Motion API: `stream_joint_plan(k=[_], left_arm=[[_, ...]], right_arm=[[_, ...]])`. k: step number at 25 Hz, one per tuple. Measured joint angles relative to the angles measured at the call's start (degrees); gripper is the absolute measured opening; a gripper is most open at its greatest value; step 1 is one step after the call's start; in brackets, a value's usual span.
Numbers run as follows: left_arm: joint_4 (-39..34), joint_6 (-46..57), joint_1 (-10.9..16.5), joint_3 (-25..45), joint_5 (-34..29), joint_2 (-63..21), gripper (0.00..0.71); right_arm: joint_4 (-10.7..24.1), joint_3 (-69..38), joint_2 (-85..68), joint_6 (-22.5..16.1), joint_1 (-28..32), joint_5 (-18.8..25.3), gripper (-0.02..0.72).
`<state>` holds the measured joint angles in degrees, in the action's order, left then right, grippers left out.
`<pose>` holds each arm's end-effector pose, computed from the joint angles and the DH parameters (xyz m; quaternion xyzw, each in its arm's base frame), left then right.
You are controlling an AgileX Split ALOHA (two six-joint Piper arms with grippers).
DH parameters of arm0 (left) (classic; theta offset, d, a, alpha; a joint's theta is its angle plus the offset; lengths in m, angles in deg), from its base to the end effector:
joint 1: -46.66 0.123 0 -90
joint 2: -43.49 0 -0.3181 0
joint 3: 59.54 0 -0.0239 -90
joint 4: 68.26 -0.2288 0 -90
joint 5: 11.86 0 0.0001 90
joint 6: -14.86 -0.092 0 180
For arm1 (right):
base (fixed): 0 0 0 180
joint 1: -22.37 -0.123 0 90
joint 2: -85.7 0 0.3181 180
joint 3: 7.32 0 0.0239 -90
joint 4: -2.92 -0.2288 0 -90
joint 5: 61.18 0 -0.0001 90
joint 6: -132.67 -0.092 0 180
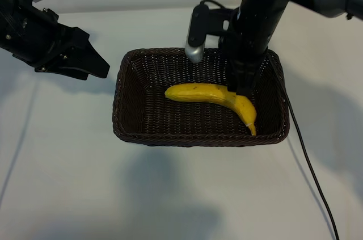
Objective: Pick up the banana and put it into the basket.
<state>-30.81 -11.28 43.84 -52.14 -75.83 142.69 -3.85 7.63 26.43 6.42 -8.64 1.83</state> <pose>0.2940 -0.0648 0.3201 0.1230 0.9431 -0.2772 0.1367 0.3440 0.2181 0.2675 -0.6537 0.7484 0.0347 0.1064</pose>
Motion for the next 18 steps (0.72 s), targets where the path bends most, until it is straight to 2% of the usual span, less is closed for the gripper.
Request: stream_joint_plan(k=[10, 18], left_arm=[[1.3, 0.0, 0.0, 0.0, 0.0, 0.0, 0.526], [1.4, -0.3, 0.0, 0.0, 0.0, 0.0, 0.526]], right_arm=[[0.6, 1.2, -9.1, 0.0, 0.0, 2.0, 0.538], [0.8, 1.2, -9.6, -0.5, 0.1, 2.5, 0.537]])
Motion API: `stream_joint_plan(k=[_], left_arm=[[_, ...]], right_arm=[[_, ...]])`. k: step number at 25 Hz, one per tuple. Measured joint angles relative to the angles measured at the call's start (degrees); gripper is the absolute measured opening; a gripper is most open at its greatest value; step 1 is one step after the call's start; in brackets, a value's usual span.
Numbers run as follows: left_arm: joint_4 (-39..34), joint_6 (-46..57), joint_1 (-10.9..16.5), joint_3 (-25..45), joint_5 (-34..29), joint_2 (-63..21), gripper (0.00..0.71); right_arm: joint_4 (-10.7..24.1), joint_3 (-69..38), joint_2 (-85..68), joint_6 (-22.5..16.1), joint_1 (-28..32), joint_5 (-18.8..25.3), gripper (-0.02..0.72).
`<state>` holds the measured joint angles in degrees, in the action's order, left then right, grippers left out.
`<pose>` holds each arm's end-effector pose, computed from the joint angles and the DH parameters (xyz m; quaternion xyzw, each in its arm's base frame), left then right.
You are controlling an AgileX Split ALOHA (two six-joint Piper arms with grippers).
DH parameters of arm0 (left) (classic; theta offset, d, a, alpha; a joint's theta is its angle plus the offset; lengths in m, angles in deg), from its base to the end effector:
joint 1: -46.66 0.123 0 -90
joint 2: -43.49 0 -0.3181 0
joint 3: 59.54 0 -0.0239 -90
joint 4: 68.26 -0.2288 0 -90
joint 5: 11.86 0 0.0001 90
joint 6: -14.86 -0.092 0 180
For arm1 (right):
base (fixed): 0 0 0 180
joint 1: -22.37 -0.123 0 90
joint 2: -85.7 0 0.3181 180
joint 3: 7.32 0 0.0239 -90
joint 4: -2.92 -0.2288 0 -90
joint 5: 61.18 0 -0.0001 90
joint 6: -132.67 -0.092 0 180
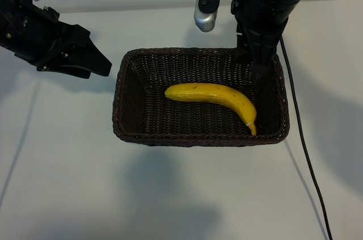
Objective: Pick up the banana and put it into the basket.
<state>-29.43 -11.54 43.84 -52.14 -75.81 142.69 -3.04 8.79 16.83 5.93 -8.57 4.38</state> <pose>0.2943 -0.0664 0.3213 0.1201 0.9400 -0.2872 0.1393 0.3174 0.2004 0.3372 -0.6501 0.7392 0.0167 0.1750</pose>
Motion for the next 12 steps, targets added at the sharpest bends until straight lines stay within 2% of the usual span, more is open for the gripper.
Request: stream_joint_plan(k=[4, 9, 12], left_arm=[[0.0, 0.0, 0.0, 0.0, 0.0, 0.0, 0.526], [0.0, 0.0, 0.0, 0.0, 0.0, 0.0, 0.526], [0.0, 0.0, 0.0, 0.0, 0.0, 0.0, 0.526]], right_arm=[[-1.6, 0.0, 0.0, -0.8, 1.6, 0.8, 0.537], [-7.6, 0.0, 0.0, -0.8, 6.0, 3.4, 0.526], [-9.9, 0.0, 0.0, -0.8, 8.5, 3.8, 0.506]])
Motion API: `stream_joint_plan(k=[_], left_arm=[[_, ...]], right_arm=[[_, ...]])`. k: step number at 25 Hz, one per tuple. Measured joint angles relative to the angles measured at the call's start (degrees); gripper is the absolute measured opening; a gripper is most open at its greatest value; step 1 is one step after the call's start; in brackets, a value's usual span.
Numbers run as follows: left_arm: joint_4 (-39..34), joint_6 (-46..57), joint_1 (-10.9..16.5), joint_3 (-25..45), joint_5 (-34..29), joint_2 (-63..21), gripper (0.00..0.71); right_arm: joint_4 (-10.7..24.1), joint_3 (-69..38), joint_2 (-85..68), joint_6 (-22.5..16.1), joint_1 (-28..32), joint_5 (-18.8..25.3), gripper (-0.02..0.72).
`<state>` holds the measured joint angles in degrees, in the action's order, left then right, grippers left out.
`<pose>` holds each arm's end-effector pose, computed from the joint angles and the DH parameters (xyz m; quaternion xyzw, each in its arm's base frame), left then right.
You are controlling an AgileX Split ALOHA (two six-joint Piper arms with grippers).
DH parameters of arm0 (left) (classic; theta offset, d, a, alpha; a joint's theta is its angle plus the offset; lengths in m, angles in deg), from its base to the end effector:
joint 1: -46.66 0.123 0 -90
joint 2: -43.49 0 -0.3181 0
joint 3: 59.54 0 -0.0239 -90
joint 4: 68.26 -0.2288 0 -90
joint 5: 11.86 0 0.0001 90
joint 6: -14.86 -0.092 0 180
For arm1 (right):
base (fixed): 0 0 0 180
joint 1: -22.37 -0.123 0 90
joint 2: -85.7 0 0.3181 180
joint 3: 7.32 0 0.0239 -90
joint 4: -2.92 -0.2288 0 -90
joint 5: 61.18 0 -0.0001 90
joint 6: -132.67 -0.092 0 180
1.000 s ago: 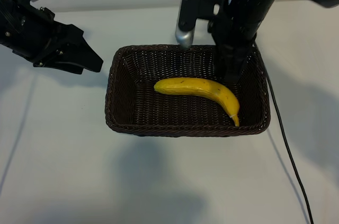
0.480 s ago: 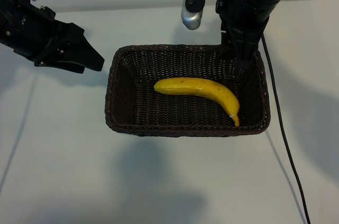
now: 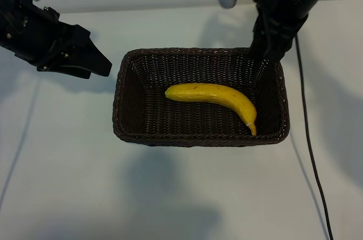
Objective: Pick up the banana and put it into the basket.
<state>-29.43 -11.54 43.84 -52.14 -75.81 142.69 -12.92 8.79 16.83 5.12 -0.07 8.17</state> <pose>0.2943 -0.0664 0.3213 0.1201 0.9400 -0.2872 0.1393 0.3327 0.1628 0.3381 -0.5723 0.7977 0.0949 0.1649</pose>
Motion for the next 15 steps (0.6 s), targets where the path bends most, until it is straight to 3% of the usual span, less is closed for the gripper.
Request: stream_joint_plan(k=[15], left_arm=[[0.0, -1.5, 0.0, 0.0, 0.0, 0.0, 0.526]], right_arm=[[-3.1, 0.0, -0.3, -2.0, 8.0, 0.2, 0.481]])
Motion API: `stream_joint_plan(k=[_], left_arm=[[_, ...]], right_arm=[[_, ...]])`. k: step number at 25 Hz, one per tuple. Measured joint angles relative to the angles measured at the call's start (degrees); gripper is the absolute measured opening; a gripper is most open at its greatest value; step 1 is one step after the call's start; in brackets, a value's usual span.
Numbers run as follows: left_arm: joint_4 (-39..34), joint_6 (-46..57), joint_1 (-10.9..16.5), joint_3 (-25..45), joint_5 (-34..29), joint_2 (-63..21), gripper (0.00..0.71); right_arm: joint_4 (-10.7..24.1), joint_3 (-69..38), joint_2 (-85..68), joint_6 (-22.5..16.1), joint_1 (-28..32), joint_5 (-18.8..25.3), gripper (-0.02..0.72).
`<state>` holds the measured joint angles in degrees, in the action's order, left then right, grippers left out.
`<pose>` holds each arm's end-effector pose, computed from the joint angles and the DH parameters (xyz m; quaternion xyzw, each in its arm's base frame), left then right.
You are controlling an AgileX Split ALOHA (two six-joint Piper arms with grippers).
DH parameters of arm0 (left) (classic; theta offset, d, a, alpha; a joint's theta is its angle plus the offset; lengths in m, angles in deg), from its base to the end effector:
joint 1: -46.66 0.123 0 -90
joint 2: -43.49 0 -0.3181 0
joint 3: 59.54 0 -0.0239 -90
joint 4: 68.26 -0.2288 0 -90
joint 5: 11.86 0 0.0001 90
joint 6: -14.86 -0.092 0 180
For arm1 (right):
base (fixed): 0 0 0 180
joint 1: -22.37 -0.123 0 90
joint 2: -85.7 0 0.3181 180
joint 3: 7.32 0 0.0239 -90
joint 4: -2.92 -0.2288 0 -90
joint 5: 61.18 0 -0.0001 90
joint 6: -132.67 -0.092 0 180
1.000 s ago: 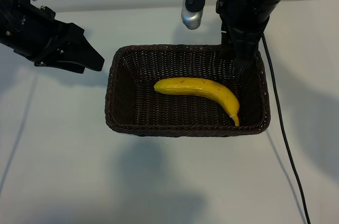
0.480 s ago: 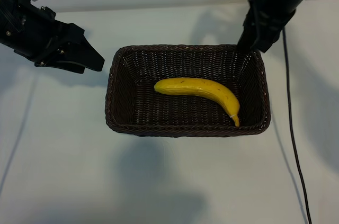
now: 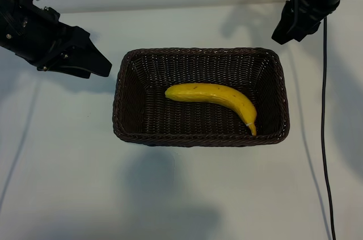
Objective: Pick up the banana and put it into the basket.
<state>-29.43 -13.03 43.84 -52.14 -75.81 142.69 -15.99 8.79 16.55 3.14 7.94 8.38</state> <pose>0.2943 -0.0664 0.3213 0.1323 0.9384 -0.2854 0.1430 0.3498 0.1189 0.3412 -0.4941 0.8438 0.1108 0.1777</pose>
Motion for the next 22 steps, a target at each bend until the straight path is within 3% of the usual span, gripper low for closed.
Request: stream_joint_plan(k=[17, 22], left_arm=[[0.8, 0.0, 0.0, 0.0, 0.1, 0.0, 0.526], [1.0, -0.2, 0.0, 0.0, 0.2, 0.0, 0.526]], right_arm=[[-0.7, -1.7, -9.4, -0.4, 5.2, 0.3, 0.480], [2.5, -9.0, -11.8, -0.4, 5.2, 0.4, 0.480]])
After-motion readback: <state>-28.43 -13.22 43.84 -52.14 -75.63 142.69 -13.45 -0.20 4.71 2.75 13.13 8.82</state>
